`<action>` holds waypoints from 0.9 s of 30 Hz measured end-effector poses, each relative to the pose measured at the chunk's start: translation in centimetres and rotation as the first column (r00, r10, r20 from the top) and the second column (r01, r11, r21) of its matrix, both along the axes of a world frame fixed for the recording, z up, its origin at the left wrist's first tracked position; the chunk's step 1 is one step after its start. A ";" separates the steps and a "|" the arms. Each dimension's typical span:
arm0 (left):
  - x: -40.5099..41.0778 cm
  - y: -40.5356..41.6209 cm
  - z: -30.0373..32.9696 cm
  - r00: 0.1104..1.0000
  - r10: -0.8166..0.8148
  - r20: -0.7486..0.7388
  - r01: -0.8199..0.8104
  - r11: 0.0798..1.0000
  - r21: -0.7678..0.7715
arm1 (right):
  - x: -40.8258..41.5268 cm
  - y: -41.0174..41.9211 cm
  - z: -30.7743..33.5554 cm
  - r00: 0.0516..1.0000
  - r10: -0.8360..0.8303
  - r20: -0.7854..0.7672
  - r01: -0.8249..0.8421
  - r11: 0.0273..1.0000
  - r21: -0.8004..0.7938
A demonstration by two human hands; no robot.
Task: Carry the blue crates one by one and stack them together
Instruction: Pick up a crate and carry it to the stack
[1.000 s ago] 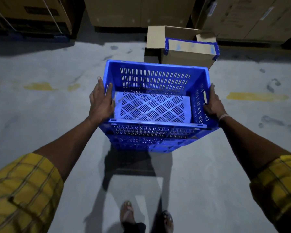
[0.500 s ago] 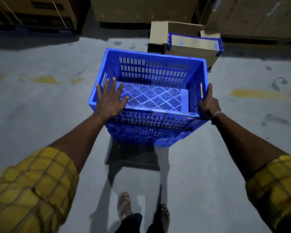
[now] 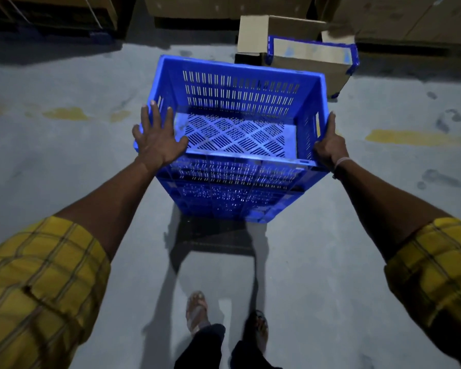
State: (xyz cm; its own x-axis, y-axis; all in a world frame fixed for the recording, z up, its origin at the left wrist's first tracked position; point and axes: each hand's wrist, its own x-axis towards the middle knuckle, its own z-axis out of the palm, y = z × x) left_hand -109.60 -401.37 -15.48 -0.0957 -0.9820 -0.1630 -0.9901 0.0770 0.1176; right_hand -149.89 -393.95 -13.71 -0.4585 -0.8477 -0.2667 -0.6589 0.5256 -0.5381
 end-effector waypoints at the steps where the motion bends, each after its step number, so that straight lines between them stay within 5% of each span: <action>1: -0.4 0.2 -0.1 1.000 0.009 0.007 -0.009 1.000 -0.001 | -0.2 0.0 0.0 1.000 0.006 -0.007 -0.006 1.000 -0.002; 12: 0.8 -0.8 -0.6 1.000 -0.002 0.001 0.002 0.994 -0.109 | -0.1 -0.7 -1.1 0.972 0.038 -0.232 -0.029 0.999 0.039; 17: 0.9 -1.8 0.9 0.999 -0.045 -0.010 0.045 0.998 -0.049 | -0.6 -1.7 0.2 0.987 0.060 -0.148 -0.038 0.989 0.145; 23: 1.5 -2.9 -1.4 0.997 -0.023 -0.074 0.012 0.989 -0.149 | 0.9 -2.0 -2.3 0.874 0.178 -0.452 -0.180 0.983 0.039; 27: 1.6 -3.2 -1.3 0.997 -0.054 -0.061 0.048 0.994 -0.093 | 0.4 -2.3 -1.5 0.891 0.222 -0.397 -0.205 0.975 0.084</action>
State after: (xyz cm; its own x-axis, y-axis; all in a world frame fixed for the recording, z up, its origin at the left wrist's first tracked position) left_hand -108.00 -404.61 -16.74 -0.1536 -0.9860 -0.0643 -0.9752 0.1408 0.1705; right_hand -149.53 -396.24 -15.20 -0.3428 -0.9299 -0.1331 -0.9129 0.3632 -0.1861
